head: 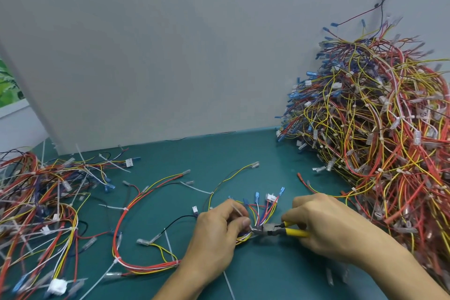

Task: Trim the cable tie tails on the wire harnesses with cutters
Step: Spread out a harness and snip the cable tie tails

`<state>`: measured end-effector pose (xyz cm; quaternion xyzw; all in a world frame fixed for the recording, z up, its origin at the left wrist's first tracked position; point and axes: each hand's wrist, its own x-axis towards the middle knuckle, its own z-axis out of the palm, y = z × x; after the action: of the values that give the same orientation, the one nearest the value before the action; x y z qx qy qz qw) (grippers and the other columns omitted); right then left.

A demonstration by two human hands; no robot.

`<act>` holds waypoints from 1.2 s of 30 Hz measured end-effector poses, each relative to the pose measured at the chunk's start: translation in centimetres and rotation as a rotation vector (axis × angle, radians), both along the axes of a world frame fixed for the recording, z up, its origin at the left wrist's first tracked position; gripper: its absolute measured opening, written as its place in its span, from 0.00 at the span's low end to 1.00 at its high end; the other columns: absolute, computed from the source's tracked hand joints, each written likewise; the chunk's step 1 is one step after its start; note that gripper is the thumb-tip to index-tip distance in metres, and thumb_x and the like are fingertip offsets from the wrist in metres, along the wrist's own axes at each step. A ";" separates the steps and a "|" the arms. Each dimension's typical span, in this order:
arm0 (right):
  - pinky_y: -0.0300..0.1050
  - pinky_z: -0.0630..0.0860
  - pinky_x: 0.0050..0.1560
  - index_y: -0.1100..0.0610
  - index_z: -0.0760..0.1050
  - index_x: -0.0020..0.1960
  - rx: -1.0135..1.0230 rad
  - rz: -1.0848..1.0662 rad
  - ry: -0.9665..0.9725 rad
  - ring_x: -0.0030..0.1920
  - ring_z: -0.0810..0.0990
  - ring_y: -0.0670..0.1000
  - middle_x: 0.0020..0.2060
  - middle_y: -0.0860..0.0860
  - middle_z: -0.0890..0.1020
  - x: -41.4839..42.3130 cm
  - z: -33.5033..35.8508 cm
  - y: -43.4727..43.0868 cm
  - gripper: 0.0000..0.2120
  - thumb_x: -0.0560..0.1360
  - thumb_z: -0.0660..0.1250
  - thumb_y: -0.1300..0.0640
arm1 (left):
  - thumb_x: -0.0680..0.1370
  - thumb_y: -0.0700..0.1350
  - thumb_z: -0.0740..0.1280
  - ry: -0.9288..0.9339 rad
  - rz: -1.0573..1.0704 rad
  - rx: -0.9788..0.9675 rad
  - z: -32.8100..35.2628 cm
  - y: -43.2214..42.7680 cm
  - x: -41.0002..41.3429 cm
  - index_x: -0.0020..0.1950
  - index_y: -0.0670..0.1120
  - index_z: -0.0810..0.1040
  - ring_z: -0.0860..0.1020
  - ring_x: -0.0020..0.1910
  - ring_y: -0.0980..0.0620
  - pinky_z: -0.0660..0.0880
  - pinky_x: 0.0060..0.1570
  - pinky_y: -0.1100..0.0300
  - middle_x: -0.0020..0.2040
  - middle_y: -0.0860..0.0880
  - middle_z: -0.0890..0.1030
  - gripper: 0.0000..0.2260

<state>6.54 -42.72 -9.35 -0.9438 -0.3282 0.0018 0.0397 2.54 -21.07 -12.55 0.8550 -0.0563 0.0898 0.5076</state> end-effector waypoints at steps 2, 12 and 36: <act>0.48 0.72 0.41 0.50 0.74 0.47 -0.012 0.011 -0.019 0.43 0.74 0.51 0.40 0.45 0.72 0.0 0.0 0.0 0.07 0.70 0.60 0.51 | 0.76 0.36 0.68 -0.002 0.005 -0.004 0.0 0.0 0.0 0.38 0.53 0.77 0.77 0.33 0.59 0.73 0.38 0.69 0.32 0.55 0.81 0.12; 0.45 0.69 0.40 0.49 0.71 0.46 -0.078 0.003 -0.063 0.46 0.74 0.51 0.41 0.47 0.74 -0.1 0.0 0.3 0.06 0.72 0.59 0.49 | 0.76 0.37 0.68 -0.021 0.016 -0.020 -0.1 -0.1 0.1 0.38 0.53 0.77 0.76 0.32 0.61 0.69 0.36 0.73 0.31 0.57 0.80 0.12; 0.47 0.74 0.46 0.49 0.76 0.46 0.461 -0.062 -0.038 0.46 0.76 0.48 0.47 0.41 0.74 -2.4 -0.8 4.0 0.07 0.70 0.67 0.58 | 0.65 0.42 0.62 0.013 0.040 -0.113 2.5 5.4 -2.0 0.39 0.52 0.79 0.64 0.29 0.55 0.63 0.32 0.62 0.30 0.54 0.70 0.09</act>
<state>4.14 -38.74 -10.20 -0.9192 -0.2917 -0.0923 0.2480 0.55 -15.67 -10.05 0.8266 -0.0308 0.0974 0.5534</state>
